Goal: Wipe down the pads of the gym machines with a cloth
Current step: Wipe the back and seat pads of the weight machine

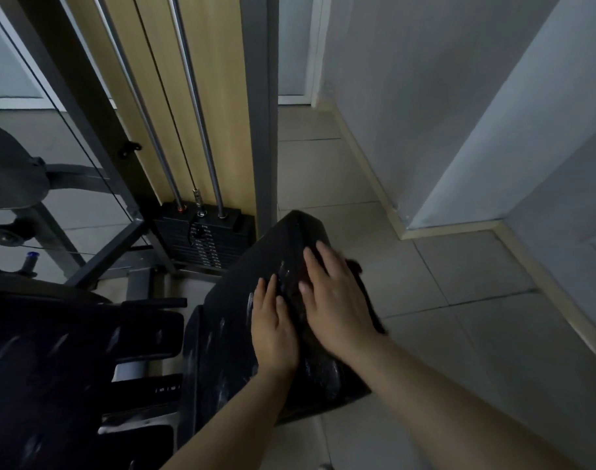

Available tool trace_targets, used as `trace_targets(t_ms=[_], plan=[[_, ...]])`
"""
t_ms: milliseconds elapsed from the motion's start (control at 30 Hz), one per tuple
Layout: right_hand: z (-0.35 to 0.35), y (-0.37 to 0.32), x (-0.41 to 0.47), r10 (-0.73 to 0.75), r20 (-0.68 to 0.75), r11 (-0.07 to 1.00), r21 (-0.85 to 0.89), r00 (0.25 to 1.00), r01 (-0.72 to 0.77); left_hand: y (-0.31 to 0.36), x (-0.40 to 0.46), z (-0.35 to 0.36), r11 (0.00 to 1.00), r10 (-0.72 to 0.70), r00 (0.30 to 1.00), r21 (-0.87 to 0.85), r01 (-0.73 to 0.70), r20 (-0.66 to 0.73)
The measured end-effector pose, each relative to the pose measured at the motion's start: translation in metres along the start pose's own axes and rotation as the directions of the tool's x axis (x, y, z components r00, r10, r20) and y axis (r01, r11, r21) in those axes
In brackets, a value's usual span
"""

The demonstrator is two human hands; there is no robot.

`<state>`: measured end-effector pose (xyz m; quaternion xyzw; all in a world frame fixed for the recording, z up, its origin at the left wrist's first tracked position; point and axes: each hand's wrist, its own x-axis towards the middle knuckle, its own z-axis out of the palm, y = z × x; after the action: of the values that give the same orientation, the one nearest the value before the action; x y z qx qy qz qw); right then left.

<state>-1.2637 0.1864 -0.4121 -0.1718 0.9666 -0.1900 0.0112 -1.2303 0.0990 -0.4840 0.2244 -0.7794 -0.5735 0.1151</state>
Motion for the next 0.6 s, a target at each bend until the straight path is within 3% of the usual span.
trace_targets(t_ms=[233, 433, 600], plan=[[0.004, -0.004, 0.112, 0.046, -0.135, 0.998, 0.038, 0.99, -0.042, 0.002, -0.002, 0.001, 0.999, 0.006, 1.0, 0.041, -0.005, -0.009], [-0.003, -0.005, 0.004, 0.056, -0.1, 0.998, 0.036, 0.993, -0.053, -0.002, -0.004, -0.001, 1.0, -0.009, 1.0, -0.004, 0.009, -0.024], [-0.017, -0.001, -0.056, -0.049, -0.026, 0.997, 0.066, 0.998, 0.051, 0.001, -0.003, -0.001, 1.0, -0.031, 0.999, -0.004, 0.031, -0.013]])
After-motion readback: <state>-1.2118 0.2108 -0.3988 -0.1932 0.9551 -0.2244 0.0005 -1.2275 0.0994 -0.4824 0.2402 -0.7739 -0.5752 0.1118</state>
